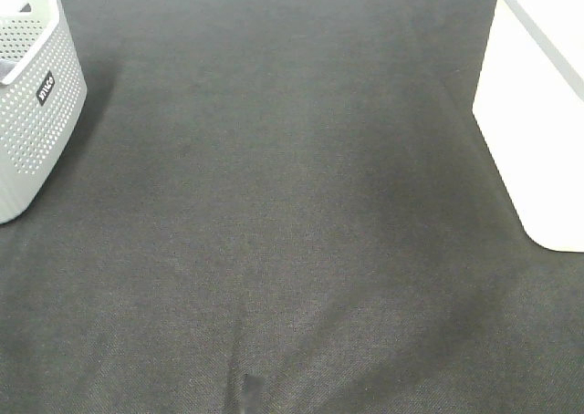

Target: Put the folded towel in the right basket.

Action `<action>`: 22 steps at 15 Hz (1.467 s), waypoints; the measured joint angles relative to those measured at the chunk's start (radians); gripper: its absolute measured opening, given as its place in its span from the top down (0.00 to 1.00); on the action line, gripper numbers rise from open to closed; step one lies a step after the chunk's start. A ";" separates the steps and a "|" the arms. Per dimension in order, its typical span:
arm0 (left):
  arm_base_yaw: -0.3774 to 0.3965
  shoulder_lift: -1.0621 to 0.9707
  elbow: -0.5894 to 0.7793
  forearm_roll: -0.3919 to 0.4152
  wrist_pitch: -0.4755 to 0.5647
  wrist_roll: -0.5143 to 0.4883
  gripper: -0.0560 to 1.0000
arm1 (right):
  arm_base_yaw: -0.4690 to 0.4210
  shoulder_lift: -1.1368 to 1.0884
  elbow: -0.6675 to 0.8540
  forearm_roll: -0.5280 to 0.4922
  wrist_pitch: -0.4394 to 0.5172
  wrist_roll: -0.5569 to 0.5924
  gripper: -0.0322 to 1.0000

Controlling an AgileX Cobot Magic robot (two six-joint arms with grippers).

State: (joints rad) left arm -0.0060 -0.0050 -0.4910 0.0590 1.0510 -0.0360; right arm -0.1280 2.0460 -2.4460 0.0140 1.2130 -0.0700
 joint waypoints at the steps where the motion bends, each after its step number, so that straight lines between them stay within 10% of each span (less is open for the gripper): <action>1: 0.000 0.000 0.000 0.000 0.000 0.000 0.01 | -0.087 0.020 0.054 -0.004 0.007 0.017 0.90; 5: 0.000 0.000 0.000 0.000 0.000 0.000 0.01 | -0.117 0.038 0.137 -0.008 0.008 0.039 0.78; 9: 0.000 0.000 0.000 0.000 0.000 0.000 0.01 | -0.117 0.042 0.238 0.000 0.011 0.037 0.09; 17: 0.000 0.000 0.000 0.000 0.000 0.000 0.01 | 0.064 -0.141 0.275 -0.033 0.008 0.037 0.02; 22: 0.000 0.000 0.000 0.000 0.000 0.000 0.01 | 0.150 -0.603 0.837 -0.054 -0.015 0.081 0.02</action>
State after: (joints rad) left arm -0.0060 -0.0050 -0.4910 0.0590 1.0510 -0.0360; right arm 0.0220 1.4430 -1.6090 -0.0400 1.1980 0.0110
